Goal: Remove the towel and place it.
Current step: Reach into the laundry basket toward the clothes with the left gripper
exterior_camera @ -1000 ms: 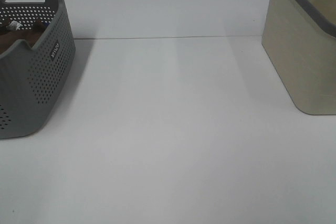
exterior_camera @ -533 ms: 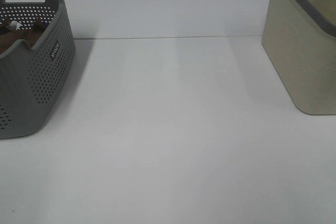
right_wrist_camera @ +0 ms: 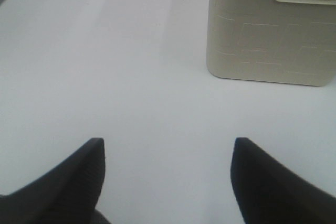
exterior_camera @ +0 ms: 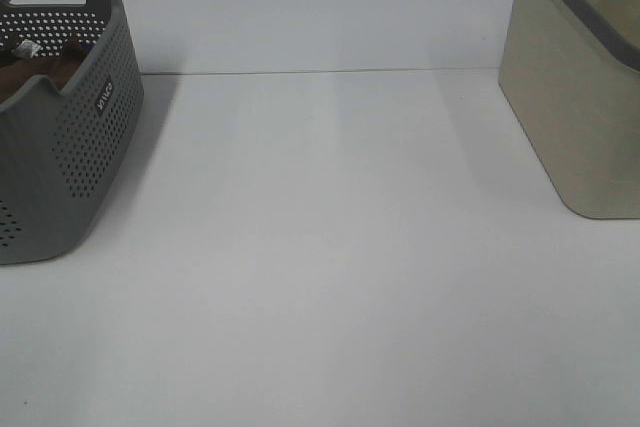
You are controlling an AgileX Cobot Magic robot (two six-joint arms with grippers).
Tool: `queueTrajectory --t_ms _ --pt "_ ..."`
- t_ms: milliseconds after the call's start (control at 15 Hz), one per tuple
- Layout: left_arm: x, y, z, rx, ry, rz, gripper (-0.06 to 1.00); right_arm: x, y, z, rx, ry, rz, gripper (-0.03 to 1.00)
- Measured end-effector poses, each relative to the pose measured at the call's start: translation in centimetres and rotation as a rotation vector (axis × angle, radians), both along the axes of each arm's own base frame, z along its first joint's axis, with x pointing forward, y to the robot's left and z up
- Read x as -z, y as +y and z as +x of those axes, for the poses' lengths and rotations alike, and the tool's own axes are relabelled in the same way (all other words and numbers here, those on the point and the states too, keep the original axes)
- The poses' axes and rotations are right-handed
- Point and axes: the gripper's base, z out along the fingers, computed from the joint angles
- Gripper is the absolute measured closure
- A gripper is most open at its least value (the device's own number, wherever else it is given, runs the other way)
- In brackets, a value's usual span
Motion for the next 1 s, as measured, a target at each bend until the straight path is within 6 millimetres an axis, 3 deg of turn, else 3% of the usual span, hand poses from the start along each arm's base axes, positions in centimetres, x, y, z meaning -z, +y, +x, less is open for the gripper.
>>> queueTrajectory --t_ms 1000 --pt "0.00 0.00 0.00 -0.002 0.001 -0.004 0.14 0.00 0.00 0.00 0.000 0.000 0.000 0.32"
